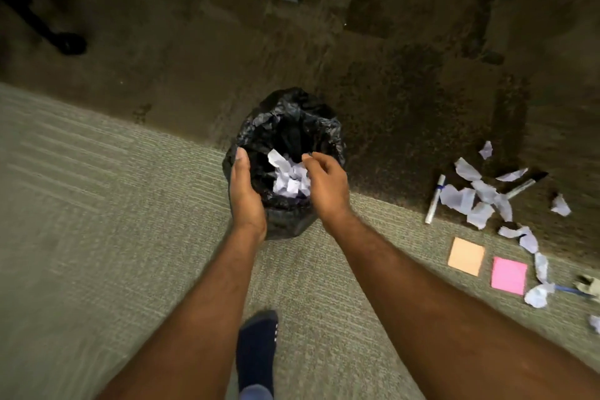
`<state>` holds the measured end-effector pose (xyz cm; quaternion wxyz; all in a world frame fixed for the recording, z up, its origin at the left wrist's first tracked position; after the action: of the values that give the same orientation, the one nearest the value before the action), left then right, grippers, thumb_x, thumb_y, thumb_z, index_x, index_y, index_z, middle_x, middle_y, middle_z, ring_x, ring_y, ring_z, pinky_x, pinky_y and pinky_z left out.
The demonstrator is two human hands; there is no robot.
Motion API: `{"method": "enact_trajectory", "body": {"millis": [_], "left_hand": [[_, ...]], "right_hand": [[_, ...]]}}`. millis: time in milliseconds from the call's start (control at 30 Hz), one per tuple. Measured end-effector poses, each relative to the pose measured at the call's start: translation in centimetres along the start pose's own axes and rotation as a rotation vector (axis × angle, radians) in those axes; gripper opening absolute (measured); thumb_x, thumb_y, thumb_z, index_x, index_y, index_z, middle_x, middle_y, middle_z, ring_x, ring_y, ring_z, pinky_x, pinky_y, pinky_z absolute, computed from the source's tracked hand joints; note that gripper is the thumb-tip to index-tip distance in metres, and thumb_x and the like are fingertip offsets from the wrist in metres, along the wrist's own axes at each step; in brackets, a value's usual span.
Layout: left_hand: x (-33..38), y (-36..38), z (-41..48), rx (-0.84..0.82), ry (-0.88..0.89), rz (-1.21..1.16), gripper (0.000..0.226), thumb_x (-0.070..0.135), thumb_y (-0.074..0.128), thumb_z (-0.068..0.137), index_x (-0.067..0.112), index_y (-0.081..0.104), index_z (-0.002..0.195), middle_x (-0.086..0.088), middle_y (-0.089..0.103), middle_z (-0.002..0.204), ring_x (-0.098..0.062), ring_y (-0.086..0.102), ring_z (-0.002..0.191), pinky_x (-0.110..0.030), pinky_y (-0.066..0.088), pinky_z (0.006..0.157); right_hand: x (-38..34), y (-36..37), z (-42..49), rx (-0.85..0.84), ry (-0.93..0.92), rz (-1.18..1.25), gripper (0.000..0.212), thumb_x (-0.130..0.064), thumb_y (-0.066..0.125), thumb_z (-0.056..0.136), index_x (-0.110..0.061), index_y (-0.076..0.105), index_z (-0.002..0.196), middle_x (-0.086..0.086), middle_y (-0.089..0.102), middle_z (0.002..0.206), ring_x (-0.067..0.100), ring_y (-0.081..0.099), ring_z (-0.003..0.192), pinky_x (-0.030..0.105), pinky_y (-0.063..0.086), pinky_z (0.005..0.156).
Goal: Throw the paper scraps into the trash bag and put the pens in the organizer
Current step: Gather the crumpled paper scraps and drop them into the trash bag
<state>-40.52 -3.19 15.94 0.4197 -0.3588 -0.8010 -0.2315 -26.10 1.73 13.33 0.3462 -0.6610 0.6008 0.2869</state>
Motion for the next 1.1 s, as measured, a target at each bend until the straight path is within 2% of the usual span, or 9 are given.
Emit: {"method": "enact_trajectory", "body": {"millis": [67,167,267,333,433,600,800,1000,1100], "left_hand": [[-0.4,0.6,-0.9,-0.020,-0.013,0.038,0.055,0.060,0.032,0.097,0.028,0.045,0.141,0.014,0.056,0.128,0.001,0.052,0.114,-0.021,0.039,0.092],[-1.0,2.7,-2.5,-0.096,0.061,0.326,0.065,0.060,0.050,0.090,0.023,0.045,0.143,0.005,0.051,0.141,-0.010,0.047,0.127,-0.031,0.039,0.105],[-2.5,6.8,-5.0,-0.249,0.407,0.825,0.042,0.036,0.071,0.084,0.018,0.062,0.120,0.004,0.060,0.117,-0.013,0.058,0.108,-0.034,0.050,0.094],[-4.7,10.3,-7.4,-0.406,0.591,1.045,0.035,0.032,0.068,0.081,0.018,0.064,0.113,0.003,0.061,0.111,-0.016,0.058,0.104,-0.038,0.050,0.091],[-8.4,14.6,-9.9,-0.569,0.634,1.301,0.047,0.038,0.059,0.078,0.020,0.060,0.122,0.001,0.060,0.123,-0.022,0.055,0.116,-0.039,0.044,0.100],[-13.9,20.3,-12.7,-0.711,0.592,1.611,0.072,0.051,0.059,0.086,0.021,0.036,0.147,-0.005,0.037,0.154,-0.023,0.032,0.143,-0.041,0.025,0.116],[-18.4,25.1,-16.2,-0.814,0.607,1.829,0.082,0.061,0.055,0.086,0.023,0.024,0.152,-0.008,0.017,0.163,-0.025,0.016,0.150,-0.048,0.013,0.121],[-20.5,29.2,-17.9,-0.837,0.668,1.915,0.091,0.074,0.050,0.080,0.026,0.024,0.152,-0.009,0.018,0.163,-0.027,0.015,0.150,-0.052,0.014,0.121],[-21.4,31.6,-17.4,-0.825,0.680,1.909,0.093,0.074,0.051,0.079,0.025,0.022,0.152,-0.009,0.017,0.163,-0.028,0.013,0.150,-0.053,0.014,0.119]], "right_hand": [[0.3,-3.3,-0.2,0.027,-0.060,-0.045,0.030,-0.034,0.069,0.088,-0.019,0.065,0.114,0.001,0.066,0.119,0.015,0.062,0.108,0.037,0.050,0.100],[1.6,-9.5,-0.7,0.097,-0.129,-0.192,0.030,-0.024,0.071,0.087,-0.017,0.064,0.115,0.002,0.064,0.116,0.012,0.060,0.104,0.030,0.050,0.094],[4.4,-17.0,-1.6,0.140,-0.134,-0.431,0.033,-0.022,0.071,0.087,-0.014,0.064,0.118,0.002,0.062,0.117,0.012,0.058,0.107,0.028,0.046,0.090],[6.7,-22.1,-2.3,0.166,-0.109,-0.577,0.035,-0.021,0.072,0.086,-0.012,0.064,0.119,0.004,0.063,0.119,0.014,0.058,0.109,0.027,0.044,0.093],[9.5,-29.0,-3.9,0.210,-0.055,-0.692,0.040,-0.020,0.072,0.084,-0.011,0.063,0.121,0.006,0.063,0.123,0.022,0.056,0.118,0.035,0.042,0.104],[13.5,-37.1,-6.1,0.263,0.015,-0.734,0.045,-0.018,0.073,0.082,-0.009,0.059,0.124,0.011,0.060,0.125,0.028,0.051,0.122,0.036,0.038,0.105],[17.3,-43.6,-8.9,0.289,0.103,-0.712,0.059,-0.028,0.071,0.083,-0.014,0.049,0.136,0.008,0.050,0.135,0.027,0.045,0.128,0.037,0.036,0.108],[19.1,-49.1,-8.5,0.267,0.094,-0.757,0.084,-0.048,0.074,0.080,-0.015,0.035,0.147,0.005,0.039,0.149,0.025,0.038,0.137,0.043,0.035,0.114],[19.0,-50.6,-6.9,0.254,0.064,-0.697,0.093,-0.043,0.079,0.077,-0.014,0.028,0.149,0.006,0.036,0.151,0.025,0.038,0.138,0.044,0.035,0.115]]}}
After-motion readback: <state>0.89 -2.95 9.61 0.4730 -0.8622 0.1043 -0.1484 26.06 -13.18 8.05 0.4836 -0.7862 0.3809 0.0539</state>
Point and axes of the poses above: each hand's wrist, its own z-axis towards the middle knuckle, its own y-axis out of the palm, x = y × z, the point moved 7 cm from there along z, towards the middle knuckle
